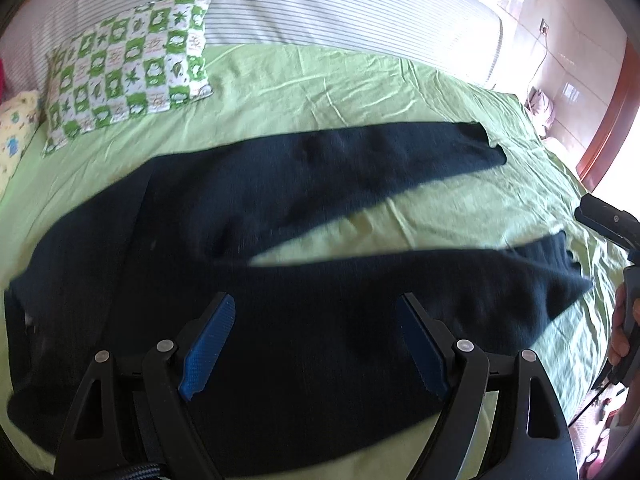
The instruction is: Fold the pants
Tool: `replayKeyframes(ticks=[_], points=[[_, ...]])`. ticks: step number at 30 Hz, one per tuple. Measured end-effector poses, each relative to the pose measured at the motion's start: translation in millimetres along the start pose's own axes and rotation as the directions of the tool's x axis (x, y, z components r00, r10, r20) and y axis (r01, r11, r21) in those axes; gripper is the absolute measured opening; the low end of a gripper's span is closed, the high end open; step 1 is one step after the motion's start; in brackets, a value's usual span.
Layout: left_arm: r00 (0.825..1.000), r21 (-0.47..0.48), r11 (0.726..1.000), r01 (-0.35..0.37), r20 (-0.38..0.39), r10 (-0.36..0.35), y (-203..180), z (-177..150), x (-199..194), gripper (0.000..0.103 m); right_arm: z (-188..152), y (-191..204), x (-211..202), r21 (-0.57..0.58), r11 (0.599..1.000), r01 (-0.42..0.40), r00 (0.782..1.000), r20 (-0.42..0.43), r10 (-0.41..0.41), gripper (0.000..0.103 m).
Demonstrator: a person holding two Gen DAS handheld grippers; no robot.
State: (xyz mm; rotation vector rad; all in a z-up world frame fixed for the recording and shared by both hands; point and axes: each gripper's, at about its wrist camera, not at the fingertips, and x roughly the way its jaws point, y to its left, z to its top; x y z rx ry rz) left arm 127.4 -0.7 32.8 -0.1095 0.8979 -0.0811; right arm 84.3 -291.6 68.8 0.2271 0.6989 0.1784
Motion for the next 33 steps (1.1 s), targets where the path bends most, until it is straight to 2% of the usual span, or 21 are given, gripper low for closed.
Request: replayKeyframes(ticks=[6,10,14,17,23,28,30,32,33], points=[[1.0,0.057,0.998,0.017,0.0,-0.017,4,47,21,0.083,41,-10,25,-0.037,0.999,-0.019,0.999,-0.043,0.017,0.103],[1.0,0.13,0.991,0.021,-0.011,-0.02,3,82,45,0.083,74,-23,48,-0.046,0.999,-0.022,0.997,-0.075,0.019,0.101],[0.996,0.188,0.98,0.069,-0.06,-0.059,2,111,74,0.083,104,-44,78,-0.017,0.999,-0.03,0.992,-0.126,0.028,0.095],[0.996,0.239,0.969,0.06,-0.079,-0.042,-3,128,95,0.083,120,-58,100,-0.006,1.0,-0.014,0.987,-0.159,0.013,0.092],[0.985,0.315,0.942,0.115,-0.162,-0.066,-3,155,150,0.083,142,-75,138,-0.017,1.0,0.015,0.979,-0.205,-0.018,0.087],[0.976,0.341,0.933,0.113,-0.216,-0.039,6,179,197,0.083,156,-84,171,-0.025,0.999,0.028,0.967,-0.253,-0.033,0.078],[0.963,0.336,0.93,0.146,-0.264,-0.056,11,185,213,0.083,160,-88,183,-0.026,0.999,0.028,0.959,-0.28,-0.034,0.075],[0.947,0.308,0.935,0.176,-0.311,-0.076,16,191,228,0.083,162,-91,195,-0.011,1.0,0.006,0.949,-0.315,-0.009,0.065],[0.941,0.3,0.935,0.192,-0.326,-0.088,16,192,231,0.083,162,-92,199,-0.003,1.0,-0.004,0.944,-0.329,0.002,0.054]])
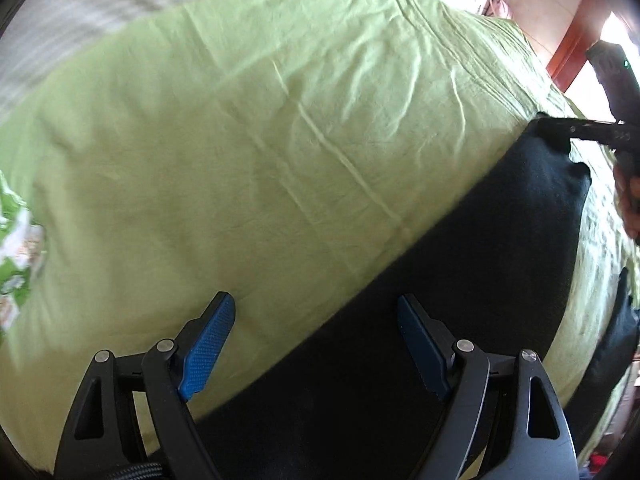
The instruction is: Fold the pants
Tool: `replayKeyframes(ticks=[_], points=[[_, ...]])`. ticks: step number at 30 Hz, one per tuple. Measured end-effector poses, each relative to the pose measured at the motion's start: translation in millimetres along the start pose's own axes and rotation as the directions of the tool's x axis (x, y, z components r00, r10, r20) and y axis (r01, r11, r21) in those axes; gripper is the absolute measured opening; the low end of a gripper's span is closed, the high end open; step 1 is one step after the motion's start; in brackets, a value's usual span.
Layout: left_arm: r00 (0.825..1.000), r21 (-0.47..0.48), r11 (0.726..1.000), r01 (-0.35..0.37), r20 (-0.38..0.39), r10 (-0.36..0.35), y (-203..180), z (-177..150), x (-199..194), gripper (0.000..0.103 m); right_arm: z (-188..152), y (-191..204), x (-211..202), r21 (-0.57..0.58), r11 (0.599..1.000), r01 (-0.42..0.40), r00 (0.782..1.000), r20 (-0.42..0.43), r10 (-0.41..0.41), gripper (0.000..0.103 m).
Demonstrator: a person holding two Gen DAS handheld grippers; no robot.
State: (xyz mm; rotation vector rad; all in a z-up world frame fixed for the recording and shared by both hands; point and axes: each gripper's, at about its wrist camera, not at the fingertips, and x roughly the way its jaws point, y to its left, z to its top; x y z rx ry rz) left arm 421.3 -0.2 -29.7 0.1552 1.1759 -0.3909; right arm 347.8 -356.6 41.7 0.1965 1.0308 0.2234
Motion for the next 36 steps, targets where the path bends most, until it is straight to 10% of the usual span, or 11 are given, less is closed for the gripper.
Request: replayKeyframes(ticks=[2,4,5,8,36], points=[[1.0,0.009,1.0,0.017,-0.02,-0.017,-1,4,5,0.076,2,-1,5,0.0,1.0,-0.005,1.0,-0.012,0.005,0.037],[0.995,0.021,0.995,0.094,-0.042,-0.093,-7,4,4,0.043,2,-1,3,-0.007,1.0,-0.01,1.0,0.002,0.01,0.015],[0.99,0.025,0.991,0.128,-0.055,-0.126,-12,3,2,0.019,1,-1,1,-0.002,1.0,-0.03,0.999,0.013,0.03,0.013],[0.992,0.074,0.991,0.11,-0.066,-0.106,-30,-2,-4,0.007,-3,4,-10,-0.008,0.999,-0.05,0.998,0.047,0.05,0.011],[0.97,-0.012,0.978,0.208,0.132,-0.205,-128,-121,-137,0.003,-145,1,-129,-0.047,0.986,-0.162,0.966,0.197,0.168,0.009]])
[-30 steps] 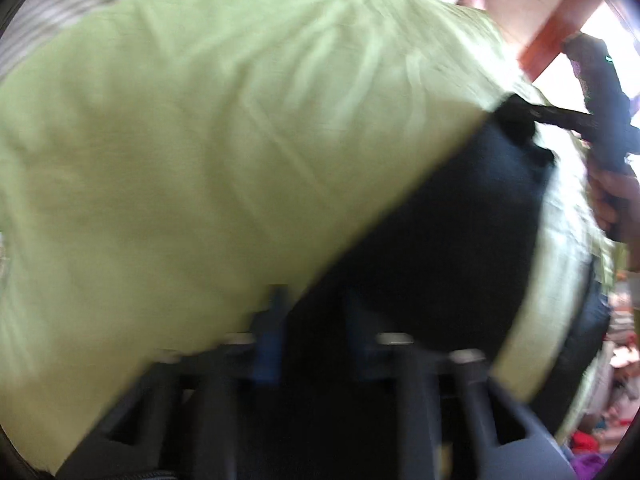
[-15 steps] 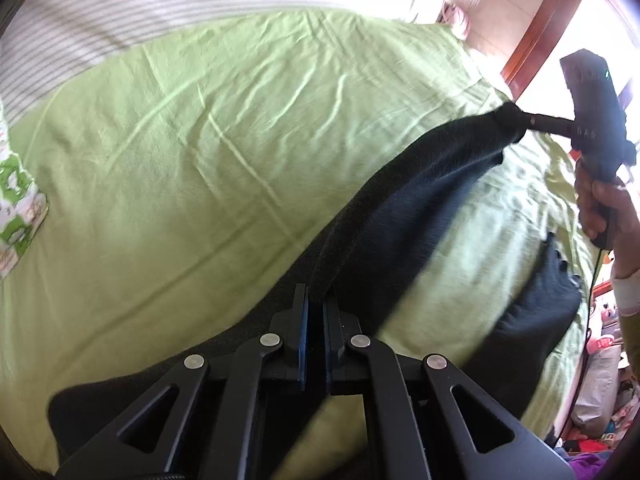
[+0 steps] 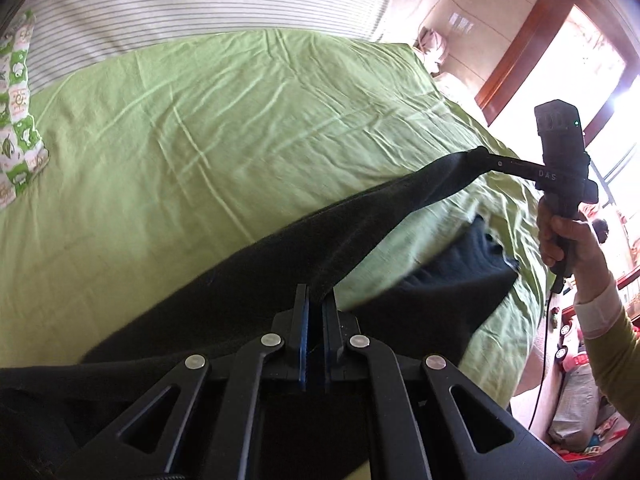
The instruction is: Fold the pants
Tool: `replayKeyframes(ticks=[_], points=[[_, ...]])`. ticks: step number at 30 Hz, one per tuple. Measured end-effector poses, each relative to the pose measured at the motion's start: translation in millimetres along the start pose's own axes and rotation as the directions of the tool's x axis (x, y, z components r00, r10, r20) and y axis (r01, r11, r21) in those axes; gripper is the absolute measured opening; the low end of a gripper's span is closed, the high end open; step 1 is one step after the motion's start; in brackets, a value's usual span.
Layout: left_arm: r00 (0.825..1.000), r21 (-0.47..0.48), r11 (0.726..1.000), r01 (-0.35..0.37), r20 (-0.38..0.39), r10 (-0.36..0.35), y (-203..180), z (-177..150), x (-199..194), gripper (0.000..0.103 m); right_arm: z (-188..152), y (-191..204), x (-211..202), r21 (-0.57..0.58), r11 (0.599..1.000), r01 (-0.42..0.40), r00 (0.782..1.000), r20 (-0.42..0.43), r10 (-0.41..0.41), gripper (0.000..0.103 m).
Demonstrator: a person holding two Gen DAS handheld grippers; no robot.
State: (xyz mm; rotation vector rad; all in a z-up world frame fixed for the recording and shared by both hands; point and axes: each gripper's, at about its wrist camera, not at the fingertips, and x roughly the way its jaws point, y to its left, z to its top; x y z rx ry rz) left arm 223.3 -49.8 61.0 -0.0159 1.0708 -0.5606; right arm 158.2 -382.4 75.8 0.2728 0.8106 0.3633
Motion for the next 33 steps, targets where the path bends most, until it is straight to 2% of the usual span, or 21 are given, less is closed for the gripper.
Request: replayKeyframes(ticks=[6,20,28,33], points=[[0.999,-0.024,0.999,0.034,0.011,-0.034,-23,-32,-7,0.003,-29,1,-22,-0.002,1.0,-0.013,0.999,0.031,0.013,0.009],[0.995,-0.064,0.993,0.101,-0.011,-0.102,-47,-83,-3,0.003,-92,2,-59,-0.006,1.0,0.03,0.998,0.057,-0.03,0.009],[0.995,-0.076,0.992,0.098,-0.028,-0.101,-48,-106,11,0.003,-130,-6,-47,0.04,0.997,0.069,0.998,0.012,-0.07,0.009],[0.995,-0.086,0.992,0.093,-0.037,-0.096,-45,-114,23,0.005,-141,-6,-47,0.061,0.994,0.086,0.996,0.023,-0.087,0.009]])
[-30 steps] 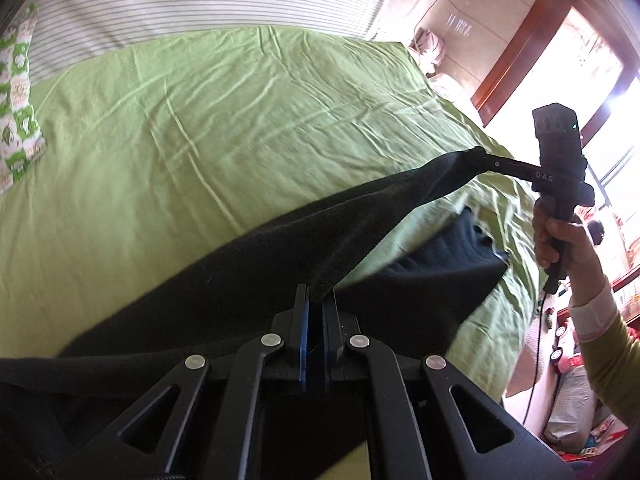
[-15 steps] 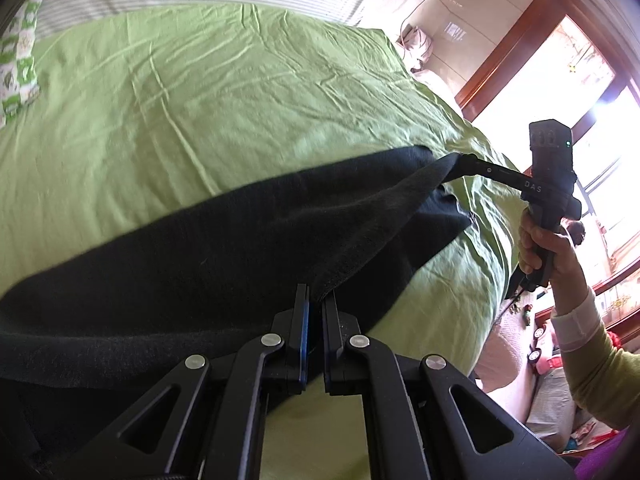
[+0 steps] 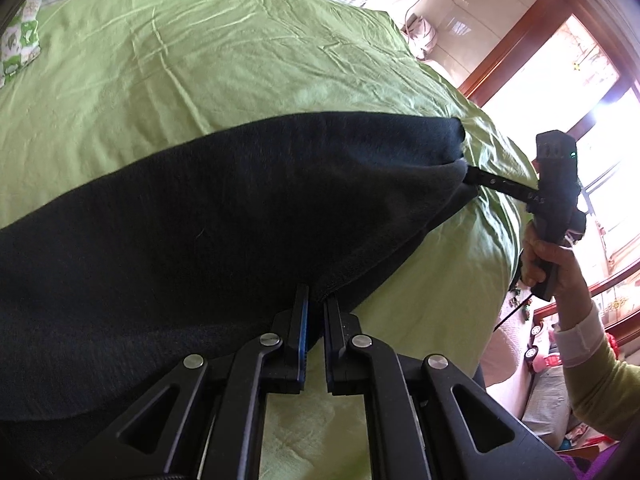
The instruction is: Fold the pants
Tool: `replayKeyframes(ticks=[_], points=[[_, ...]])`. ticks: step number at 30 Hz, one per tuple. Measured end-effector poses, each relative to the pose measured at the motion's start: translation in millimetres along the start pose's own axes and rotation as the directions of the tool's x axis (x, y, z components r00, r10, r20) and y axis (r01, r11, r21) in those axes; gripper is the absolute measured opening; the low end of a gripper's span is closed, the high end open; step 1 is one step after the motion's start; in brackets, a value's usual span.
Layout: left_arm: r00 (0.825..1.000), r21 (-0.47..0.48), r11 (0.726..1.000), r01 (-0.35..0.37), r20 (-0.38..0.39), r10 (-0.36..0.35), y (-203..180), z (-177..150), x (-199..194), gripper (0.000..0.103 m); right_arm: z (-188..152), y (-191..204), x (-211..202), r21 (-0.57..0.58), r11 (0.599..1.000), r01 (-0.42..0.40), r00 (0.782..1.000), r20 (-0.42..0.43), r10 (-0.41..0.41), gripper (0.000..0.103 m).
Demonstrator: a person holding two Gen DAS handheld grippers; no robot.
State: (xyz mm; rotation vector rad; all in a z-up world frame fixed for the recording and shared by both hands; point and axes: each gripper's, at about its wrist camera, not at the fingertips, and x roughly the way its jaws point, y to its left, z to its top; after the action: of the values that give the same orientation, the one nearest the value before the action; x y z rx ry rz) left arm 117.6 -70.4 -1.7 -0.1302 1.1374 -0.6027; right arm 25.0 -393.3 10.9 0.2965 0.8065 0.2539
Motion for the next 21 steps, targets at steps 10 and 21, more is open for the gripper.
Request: replayKeyframes(ticks=[10,21], points=[[0.999,-0.071,0.997,0.024,0.042,-0.021,8,-16,-15,0.021,-6,30,-37,-0.019,0.996,0.085,0.993,0.09,-0.083,0.053],[0.985,-0.228,0.973,0.025,0.171,0.015,39,-62,-71,0.044,-9,99,-41,-0.084,0.995,-0.059,0.988,0.136,0.07,0.053]])
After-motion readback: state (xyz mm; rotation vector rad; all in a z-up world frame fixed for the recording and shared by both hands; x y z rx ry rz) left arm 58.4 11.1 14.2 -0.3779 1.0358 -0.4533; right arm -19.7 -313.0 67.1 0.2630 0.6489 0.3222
